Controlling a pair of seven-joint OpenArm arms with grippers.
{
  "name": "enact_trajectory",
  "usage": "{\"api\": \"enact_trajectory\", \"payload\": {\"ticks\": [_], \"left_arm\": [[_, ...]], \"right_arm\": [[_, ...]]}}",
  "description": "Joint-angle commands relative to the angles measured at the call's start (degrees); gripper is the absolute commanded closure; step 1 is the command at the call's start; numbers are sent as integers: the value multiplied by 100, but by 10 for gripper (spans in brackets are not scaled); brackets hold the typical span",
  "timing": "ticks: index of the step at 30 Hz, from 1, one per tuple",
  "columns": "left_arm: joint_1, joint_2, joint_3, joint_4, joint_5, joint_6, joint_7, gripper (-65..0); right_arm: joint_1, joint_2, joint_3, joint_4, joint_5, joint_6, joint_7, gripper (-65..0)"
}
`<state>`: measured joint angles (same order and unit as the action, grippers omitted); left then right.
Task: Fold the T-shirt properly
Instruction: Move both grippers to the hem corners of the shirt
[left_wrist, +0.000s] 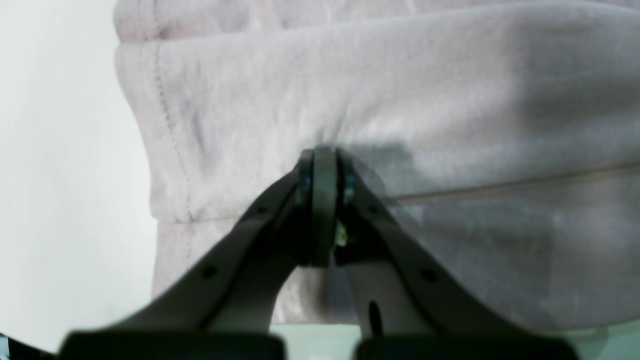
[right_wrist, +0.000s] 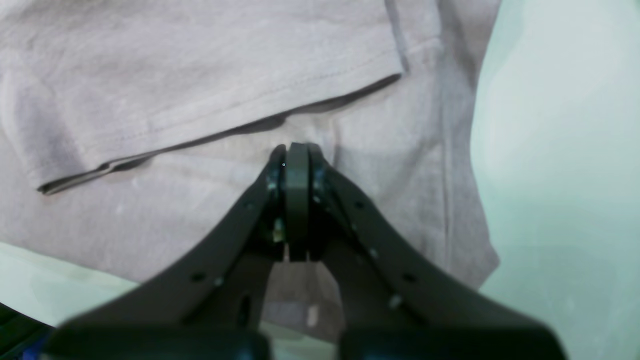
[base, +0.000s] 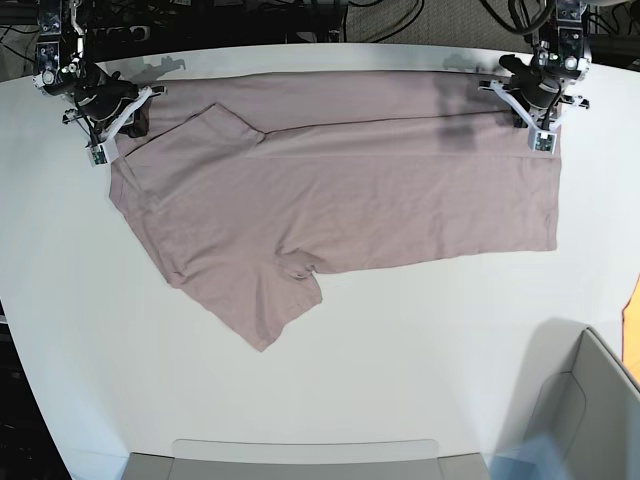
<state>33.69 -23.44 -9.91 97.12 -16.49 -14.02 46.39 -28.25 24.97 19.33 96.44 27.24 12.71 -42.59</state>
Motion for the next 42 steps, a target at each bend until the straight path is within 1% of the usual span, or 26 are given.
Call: {"api": "enact_trajectory", "payload": {"ticks": [1,3,5,7,10,11,14,16,18,20,22,24,27,30,31,33,35,38,42], "left_arm": [[204,19,-24,-29,212,-9,921,0],[196,19,-103,200,212,-9,1009,0],[187,19,-253,455,221,-9,1141,0],[152,19,-393,683,221,-9,1185,0],[-86,19,-569,947,229,-9,1255,0],[-165,19,-622,991,229,-9,1308,0],[-411,10,-675,1061,229,-9,1493,0],[-569,1,-675,1123,238,-9,1572,0],[-701,1,-684,1255,238,-9,1581,0],[-824,-7,-684,1387,238,0,1572,0],[-1044,-7,-684,1457,238,0,1572,0],[-1325,1,-684,1440,247,0,1572,0],[-1642,10,-648,1431,247,0,1572,0],[-1765,10,-613,1422,247,0,1572,0],[-1765,10,-613,1413,247,0,1572,0],[-1774,10,-622,1413,247,0,1572,0],[-1774,10,-648,1413,247,0,1572,0],[-1765,10,-657,1413,247,0,1572,0],[-1774,10,-666,1404,247,0,1572,0]], "right_arm": [[-28,83,49,22,-144,-45,-229,0],[-28,74,76,189,-144,-53,-229,0],[-45,39,243,452,-144,-53,-229,0],[-37,-110,436,663,-144,-53,-229,0],[-10,-233,779,918,-153,-53,-255,0],[-1,-260,858,997,-153,-53,-352,0],[131,-260,972,1252,-153,-45,-721,0],[131,-269,1043,1402,-153,-45,-827,0],[245,-269,1034,1525,-144,-45,-765,0],[614,-269,999,1551,-144,-45,-695,0],[1238,-269,682,1463,-153,-45,-739,0],[1906,-269,190,1129,-179,-45,-739,0],[2847,-269,-680,162,-197,-53,-721,0],[3515,-304,-1331,-963,-390,-89,-677,0],[3673,-392,-1437,-1315,-513,-89,-642,0],[3788,-585,-1437,-1789,-848,-89,-387,0],[3761,-673,-1445,-2036,-1261,-89,-150,0],[3498,-717,-1445,-2053,-1815,-89,-71,0],[2873,-655,-1375,-1552,-1841,-97,-80,0]]}}
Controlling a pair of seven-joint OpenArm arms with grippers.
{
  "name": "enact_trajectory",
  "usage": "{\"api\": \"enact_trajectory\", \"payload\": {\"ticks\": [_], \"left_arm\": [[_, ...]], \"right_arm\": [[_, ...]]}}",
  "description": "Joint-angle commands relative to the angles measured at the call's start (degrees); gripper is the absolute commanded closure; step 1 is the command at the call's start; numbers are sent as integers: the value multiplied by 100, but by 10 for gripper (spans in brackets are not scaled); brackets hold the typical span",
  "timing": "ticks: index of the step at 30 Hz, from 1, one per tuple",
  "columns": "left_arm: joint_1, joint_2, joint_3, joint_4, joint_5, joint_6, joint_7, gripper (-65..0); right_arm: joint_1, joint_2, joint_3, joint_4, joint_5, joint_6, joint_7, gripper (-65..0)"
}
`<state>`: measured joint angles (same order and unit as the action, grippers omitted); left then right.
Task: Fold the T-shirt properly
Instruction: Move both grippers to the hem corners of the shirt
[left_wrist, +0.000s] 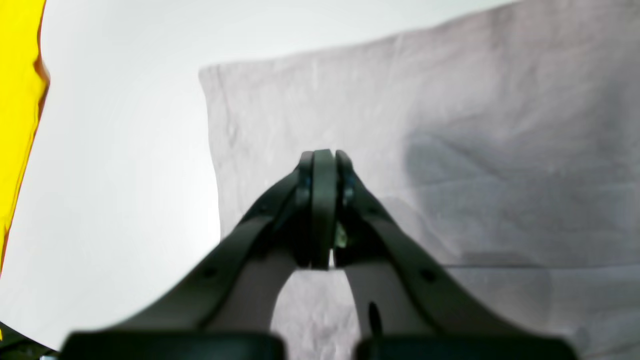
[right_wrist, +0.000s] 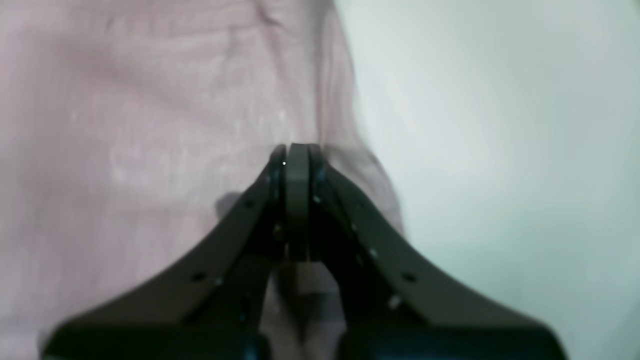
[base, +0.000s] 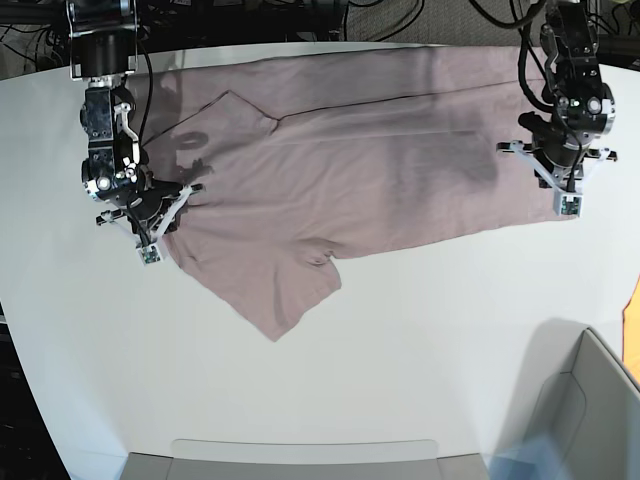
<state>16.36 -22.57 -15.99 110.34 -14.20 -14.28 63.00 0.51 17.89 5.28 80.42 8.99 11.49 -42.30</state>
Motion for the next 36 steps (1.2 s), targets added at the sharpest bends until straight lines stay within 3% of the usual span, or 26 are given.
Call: {"api": "enact_trajectory", "payload": {"ticks": [1,6,11,16,18,22,31,36], "left_arm": [[-40,-77,-58,82,17,26,-89,0],[-40,-77,-58,3,17,26,-124,0],[-58,-77,-50,-278,17,17,-160,0],[-199,-77,-23,-314,17,17,-160,0],[-199,-77,-50,-314,17,17,-160,0],[-207,-86,-41,-314,17,17,-160,0],[-207,-77,-23,-314,-18,17,-160,0],[-216,-77,-14,-314,-18,17,-160,0]], "right_arm": [[-179,62,171,199,-25,25,-117,0],[-768,-105,1094,947,-16,51,-539,0],[-671,-158,1235,1729,-16,78,-548,-7],[190,-132,1033,1870,-16,78,-600,-203],[551,-97,734,1615,-16,78,-565,-257],[1377,-9,241,525,-16,78,-495,-262],[2828,-9,-664,-2825,2,78,982,-262],[2995,-9,-1165,-3387,599,78,1299,-262]]}}
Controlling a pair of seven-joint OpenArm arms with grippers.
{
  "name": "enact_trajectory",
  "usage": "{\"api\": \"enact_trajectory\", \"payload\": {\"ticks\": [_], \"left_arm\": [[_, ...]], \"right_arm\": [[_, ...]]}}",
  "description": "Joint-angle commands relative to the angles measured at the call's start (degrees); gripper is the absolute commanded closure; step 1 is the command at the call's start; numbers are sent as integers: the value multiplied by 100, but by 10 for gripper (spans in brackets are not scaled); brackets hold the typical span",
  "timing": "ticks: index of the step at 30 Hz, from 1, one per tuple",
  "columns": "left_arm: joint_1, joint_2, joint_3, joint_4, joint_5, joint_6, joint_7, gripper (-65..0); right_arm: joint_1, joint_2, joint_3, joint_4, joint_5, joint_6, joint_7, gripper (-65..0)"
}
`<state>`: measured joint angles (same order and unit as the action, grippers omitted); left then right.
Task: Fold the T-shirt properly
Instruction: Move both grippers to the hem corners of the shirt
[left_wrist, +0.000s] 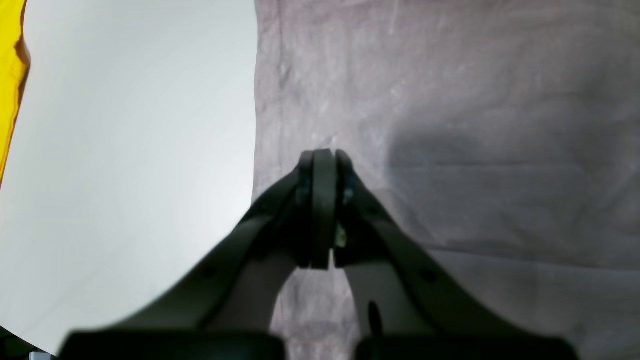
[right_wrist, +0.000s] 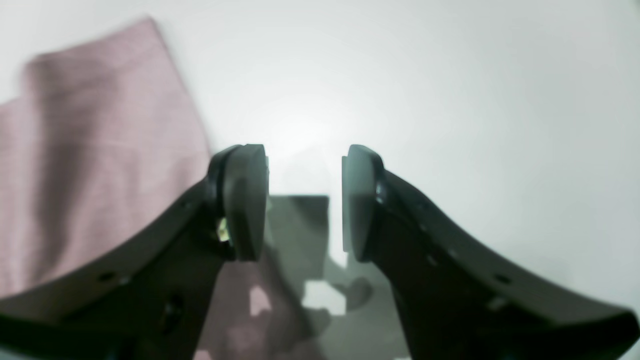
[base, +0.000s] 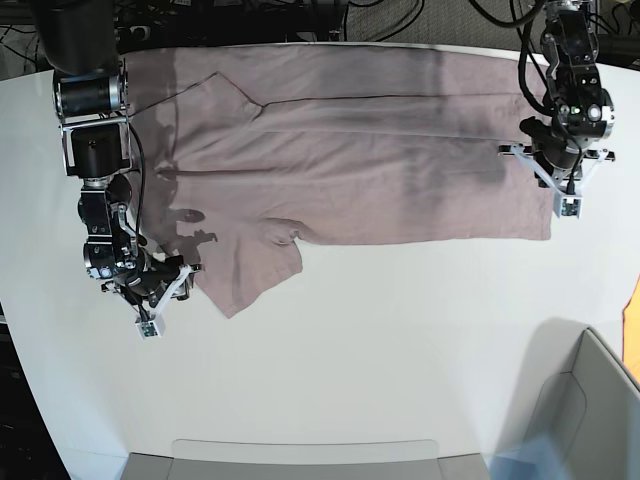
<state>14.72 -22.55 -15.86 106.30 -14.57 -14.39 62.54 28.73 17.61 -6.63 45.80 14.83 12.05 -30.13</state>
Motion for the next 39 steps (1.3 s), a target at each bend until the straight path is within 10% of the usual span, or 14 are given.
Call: {"api": "enact_trajectory", "payload": {"ticks": [1,13,19,39], "left_arm": [[-52,-80,-27,91,19,28,-114,0],[-439,-115,-80,-155,46,28,-114,0],[-923,-554,140,-613,2,28,-246,-197],[-2435,-1477,1511,-3865,-1396,19,-905,-201]], "right_arm": [[173,20,-115,57,86,21,107,-262],[50,-33,-862,-215,113,21,72,-262],[-38,-16,-871,-206,113,21,64,-262],[-47,-7,-879,-215,113,21,55,-262]]}}
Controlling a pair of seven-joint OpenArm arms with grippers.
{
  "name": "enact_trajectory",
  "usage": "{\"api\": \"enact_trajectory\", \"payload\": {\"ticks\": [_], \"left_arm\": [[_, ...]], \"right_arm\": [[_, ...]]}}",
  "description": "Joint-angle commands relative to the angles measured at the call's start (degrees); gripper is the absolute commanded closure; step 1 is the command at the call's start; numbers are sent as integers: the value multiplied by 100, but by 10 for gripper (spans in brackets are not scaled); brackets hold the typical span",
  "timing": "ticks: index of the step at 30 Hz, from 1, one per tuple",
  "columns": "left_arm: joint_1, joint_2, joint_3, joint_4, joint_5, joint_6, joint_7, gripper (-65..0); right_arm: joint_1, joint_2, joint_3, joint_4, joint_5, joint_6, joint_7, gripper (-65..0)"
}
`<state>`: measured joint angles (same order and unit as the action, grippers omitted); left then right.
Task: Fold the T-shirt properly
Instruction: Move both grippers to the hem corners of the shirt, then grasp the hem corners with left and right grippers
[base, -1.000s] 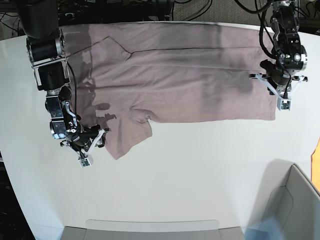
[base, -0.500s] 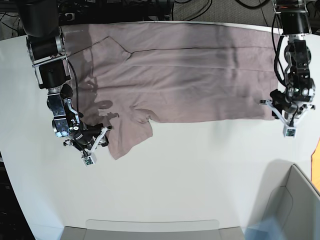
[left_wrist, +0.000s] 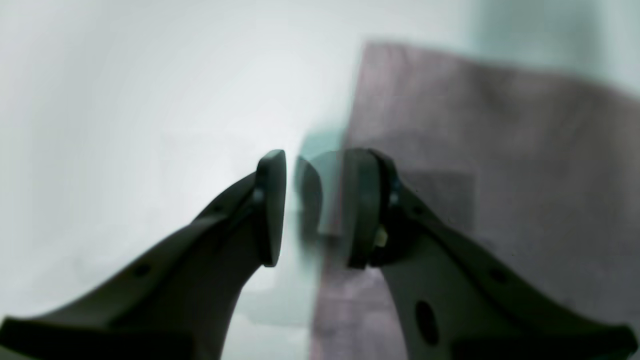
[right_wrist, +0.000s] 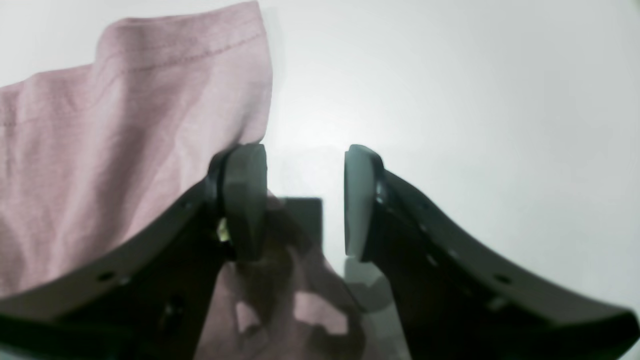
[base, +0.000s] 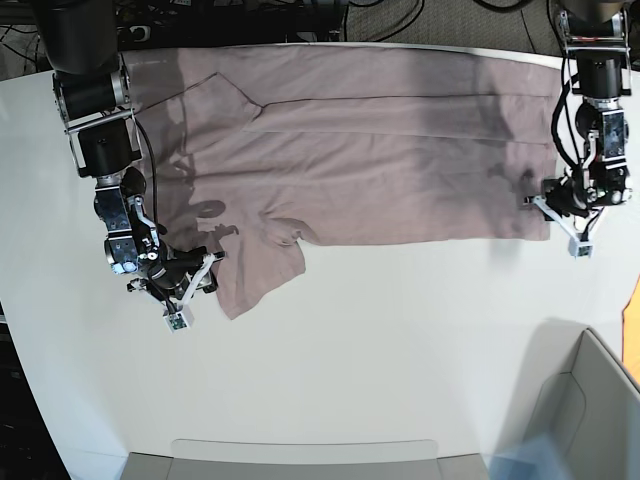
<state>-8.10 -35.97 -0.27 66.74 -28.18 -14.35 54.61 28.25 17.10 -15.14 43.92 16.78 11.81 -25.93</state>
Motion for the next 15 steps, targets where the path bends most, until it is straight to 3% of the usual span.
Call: {"api": "enact_trajectory", "payload": {"ticks": [1,13,15], "left_arm": [[-153,-135,5,82,-34,15,-138,-201],[-153,-127,49,47,-588,6,-147,-201],[-153,-100,102,-155,-588,-152,-147,-201]], "right_arm": [[1,44,-29,-27,-82,45,-365,-262],[1,17,-29,-36,-82,45,-365,-262],[1,17,-29,-36,-82,45,-365,-262]]}}
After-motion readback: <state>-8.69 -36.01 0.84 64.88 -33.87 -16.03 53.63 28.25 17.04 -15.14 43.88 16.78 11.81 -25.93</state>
